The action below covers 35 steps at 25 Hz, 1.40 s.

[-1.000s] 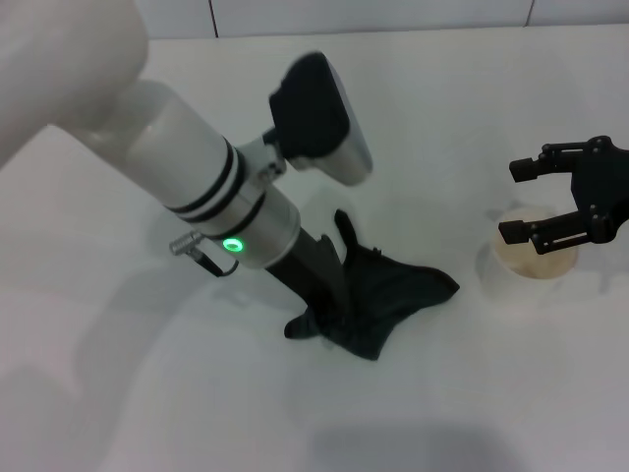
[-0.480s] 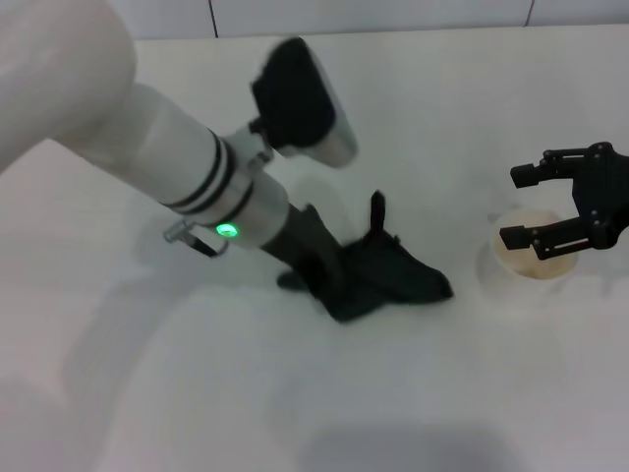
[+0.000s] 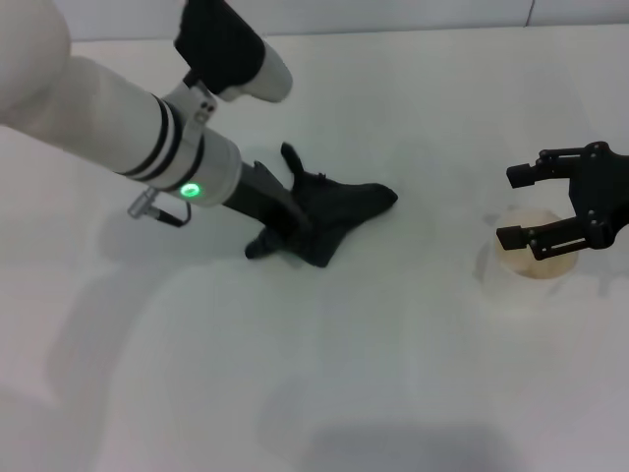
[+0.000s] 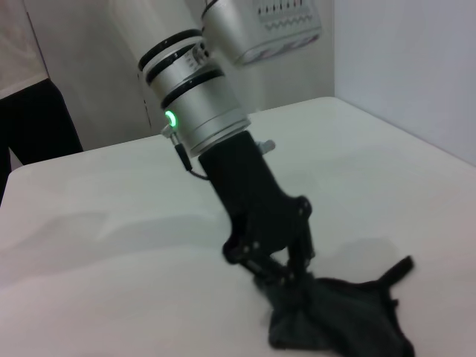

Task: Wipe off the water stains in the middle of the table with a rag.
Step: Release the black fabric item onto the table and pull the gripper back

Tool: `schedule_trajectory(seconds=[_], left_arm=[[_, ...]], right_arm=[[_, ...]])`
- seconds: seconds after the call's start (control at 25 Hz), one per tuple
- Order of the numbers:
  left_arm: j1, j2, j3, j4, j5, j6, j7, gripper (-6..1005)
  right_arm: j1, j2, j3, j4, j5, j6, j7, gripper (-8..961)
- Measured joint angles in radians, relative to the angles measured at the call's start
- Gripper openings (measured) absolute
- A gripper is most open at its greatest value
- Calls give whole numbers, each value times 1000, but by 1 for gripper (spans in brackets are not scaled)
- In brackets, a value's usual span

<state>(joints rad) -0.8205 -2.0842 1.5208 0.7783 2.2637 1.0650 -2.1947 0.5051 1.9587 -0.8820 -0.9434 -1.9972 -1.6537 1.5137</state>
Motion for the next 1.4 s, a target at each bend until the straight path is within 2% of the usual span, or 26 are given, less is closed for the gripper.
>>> schedule_trajectory(seconds=[0.28,0.48,0.6,0.8,0.96,1.2,1.4], left_arm=[[7,-2,85,46,-99,107,62,76],[101,1,74,168,-112,144,56,76],[165,2,43,235,-93,151,50,76],[278,5,-65,327,-68,185,47,83],[345,6,-103,386,-52,197,50,95],[379,5,-154,379,-35,195,55,114],[393,6,-158,380,-47,199,100,129]], right_arm=[[-2,0,0,0,0,0,3,857],[-11,-3,0,0,0,0,3,857],[-18,-6,4,0,3,0,3,857],[-21,-9,17,-1,8,-4,-1,857],[-21,-10,18,-3,8,-11,-1,857],[-20,-11,27,-13,9,-11,-2,857],[-20,-17,28,-14,9,-7,-3,857]])
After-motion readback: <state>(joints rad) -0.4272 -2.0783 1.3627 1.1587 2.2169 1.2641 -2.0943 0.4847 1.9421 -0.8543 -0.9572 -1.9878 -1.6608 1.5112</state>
